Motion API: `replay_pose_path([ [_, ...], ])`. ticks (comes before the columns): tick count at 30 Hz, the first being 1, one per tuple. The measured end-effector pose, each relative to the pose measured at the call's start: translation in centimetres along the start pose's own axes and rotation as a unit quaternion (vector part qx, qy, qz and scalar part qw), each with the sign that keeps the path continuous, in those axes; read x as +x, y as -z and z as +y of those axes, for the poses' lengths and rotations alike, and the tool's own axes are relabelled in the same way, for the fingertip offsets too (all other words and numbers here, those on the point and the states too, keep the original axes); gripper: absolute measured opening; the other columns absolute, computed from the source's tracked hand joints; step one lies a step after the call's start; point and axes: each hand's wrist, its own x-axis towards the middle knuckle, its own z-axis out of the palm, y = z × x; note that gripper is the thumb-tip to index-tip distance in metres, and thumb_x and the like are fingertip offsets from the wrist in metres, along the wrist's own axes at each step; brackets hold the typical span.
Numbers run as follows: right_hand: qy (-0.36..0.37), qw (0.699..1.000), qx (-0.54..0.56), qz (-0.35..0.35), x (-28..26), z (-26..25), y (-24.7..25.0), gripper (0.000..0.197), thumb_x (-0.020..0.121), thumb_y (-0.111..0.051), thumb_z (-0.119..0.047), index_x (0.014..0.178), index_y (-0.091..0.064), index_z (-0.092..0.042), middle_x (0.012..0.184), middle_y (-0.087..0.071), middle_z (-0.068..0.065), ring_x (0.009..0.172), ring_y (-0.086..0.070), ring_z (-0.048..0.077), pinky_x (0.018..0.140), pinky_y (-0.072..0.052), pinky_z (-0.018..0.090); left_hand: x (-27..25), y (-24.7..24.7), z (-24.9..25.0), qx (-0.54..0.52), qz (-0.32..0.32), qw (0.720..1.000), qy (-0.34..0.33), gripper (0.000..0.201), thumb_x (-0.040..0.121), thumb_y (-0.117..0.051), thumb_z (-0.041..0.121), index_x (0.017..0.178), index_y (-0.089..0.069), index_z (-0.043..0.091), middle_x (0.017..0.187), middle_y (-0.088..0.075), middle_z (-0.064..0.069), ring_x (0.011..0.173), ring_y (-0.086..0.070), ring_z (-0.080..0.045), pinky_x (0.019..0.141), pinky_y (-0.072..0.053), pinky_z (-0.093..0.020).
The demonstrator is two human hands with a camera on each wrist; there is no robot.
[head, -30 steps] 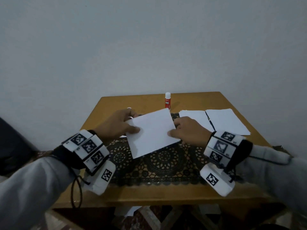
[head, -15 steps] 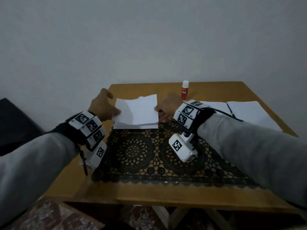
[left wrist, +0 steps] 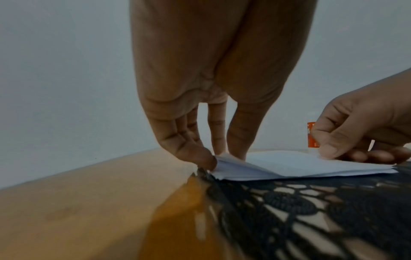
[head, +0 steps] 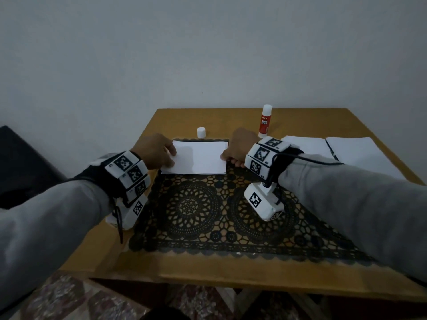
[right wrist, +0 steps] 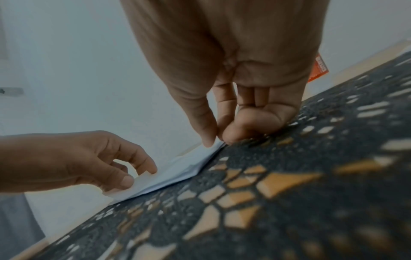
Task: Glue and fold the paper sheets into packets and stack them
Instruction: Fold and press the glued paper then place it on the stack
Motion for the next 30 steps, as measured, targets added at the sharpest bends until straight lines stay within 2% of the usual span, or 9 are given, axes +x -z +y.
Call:
replay_pose_path([
  [3, 0.023, 0.999, -0.04, 0.027, -0.9, 0.7, 0.9, 0.026, 0.083, -0.072, -0.028, 0.085, -0.062, -0.004, 0.084, -0.067, 0.01, 0.075, -0.064, 0.024, 0.075, -0.055, 0.034, -0.1, 0.2, 0.1, 0.04, -0.025, 0.999, -0.006, 0.035, 0.078, -0.076, 0.022, 0.112, -0.067, 0.016, 0.103, -0.057, -0.006, 0.1, -0.055, -0.023, 0.082, -0.042, -0.029],
  [7, 0.082, 0.988, -0.066, 0.112, -3.7, 3.7, 3.3, 0.02, 0.085, -0.066, -0.025, 0.079, -0.064, -0.006, 0.082, -0.065, 0.01, 0.08, -0.06, 0.023, 0.064, -0.047, 0.029, -1.1, 0.3, 1.1, 0.078, -0.01, 0.996, -0.033, 0.036, 0.084, -0.07, 0.024, 0.119, -0.064, 0.017, 0.122, -0.057, -0.01, 0.11, -0.053, -0.026, 0.086, -0.042, -0.031],
  [9, 0.1, 0.98, -0.093, 0.145, -5.4, 6.6, 5.1, 0.023, 0.084, -0.063, -0.024, 0.066, -0.055, -0.013, 0.073, -0.06, 0.006, 0.073, -0.054, 0.021, 0.059, -0.039, 0.029, -1.7, 0.3, 2.2, 0.082, 0.03, 0.993, -0.078, 0.032, 0.087, -0.066, 0.023, 0.119, -0.064, 0.019, 0.119, -0.056, -0.011, 0.107, -0.053, -0.027, 0.083, -0.039, -0.03],
  [13, 0.066, 0.97, -0.136, 0.189, -7.7, 12.4, 8.5, 0.029, 0.085, -0.061, -0.021, 0.061, -0.046, -0.014, 0.065, -0.054, 0.004, 0.066, -0.052, 0.024, 0.061, -0.042, 0.035, -2.9, -0.5, 7.0, 0.03, 0.073, 0.979, -0.19, 0.031, 0.09, -0.06, 0.017, 0.121, -0.062, 0.02, 0.116, -0.057, -0.009, 0.108, -0.053, -0.028, 0.085, -0.039, -0.031],
  [16, 0.015, 0.972, -0.139, 0.191, -8.4, 15.8, 9.9, 0.028, 0.089, -0.056, -0.021, 0.064, -0.046, -0.012, 0.067, -0.052, 0.004, 0.062, -0.048, 0.019, 0.056, -0.036, 0.031, -3.5, -2.0, 12.2, 0.014, 0.044, 0.963, -0.266, 0.031, 0.091, -0.057, 0.017, 0.121, -0.062, 0.018, 0.12, -0.059, -0.006, 0.112, -0.053, -0.025, 0.095, -0.042, -0.035],
  [19, -0.007, 0.972, -0.132, 0.196, -8.9, 17.9, 10.3, 0.028, 0.089, -0.056, -0.021, 0.065, -0.048, -0.01, 0.07, -0.058, 0.009, 0.066, -0.054, 0.024, 0.061, -0.042, 0.035, -3.5, -4.0, 17.4, 0.052, -0.016, 0.947, -0.316, 0.035, 0.091, -0.055, 0.02, 0.125, -0.059, 0.016, 0.127, -0.059, -0.006, 0.116, -0.053, -0.024, 0.098, -0.04, -0.033],
  [24, -0.003, 0.973, -0.091, 0.211, -8.5, 19.0, 10.6, 0.024, 0.084, -0.058, -0.017, 0.064, -0.05, -0.009, 0.074, -0.064, 0.018, 0.069, -0.059, 0.033, 0.071, -0.052, 0.045, -2.0, -7.4, 23.2, 0.109, -0.077, 0.93, -0.344, 0.046, 0.094, -0.054, 0.033, 0.137, -0.048, 0.018, 0.141, -0.049, -0.003, 0.125, -0.047, -0.021, 0.105, -0.036, -0.032],
  [27, -0.02, 0.977, -0.062, 0.205, -8.4, 19.5, 10.7, 0.023, 0.083, -0.057, -0.017, 0.063, -0.047, -0.011, 0.076, -0.061, 0.009, 0.072, -0.056, 0.026, 0.067, -0.049, 0.04, -1.0, -8.5, 25.0, 0.137, -0.097, 0.921, -0.351, 0.05, 0.092, -0.056, 0.04, 0.138, -0.047, 0.021, 0.145, -0.044, 0.0, 0.132, -0.04, -0.02, 0.109, -0.031, -0.032],
  [30, -0.015, 0.976, -0.081, 0.2, -8.3, 19.6, 10.6, 0.021, 0.085, -0.056, -0.017, 0.068, -0.052, -0.006, 0.081, -0.065, 0.018, 0.067, -0.053, 0.024, 0.068, -0.051, 0.042, -0.1, -9.2, 25.7, 0.161, -0.116, 0.916, -0.35, 0.05, 0.087, -0.064, 0.042, 0.132, -0.054, 0.024, 0.141, -0.049, -0.001, 0.128, -0.044, -0.023, 0.108, -0.035, -0.036],
])
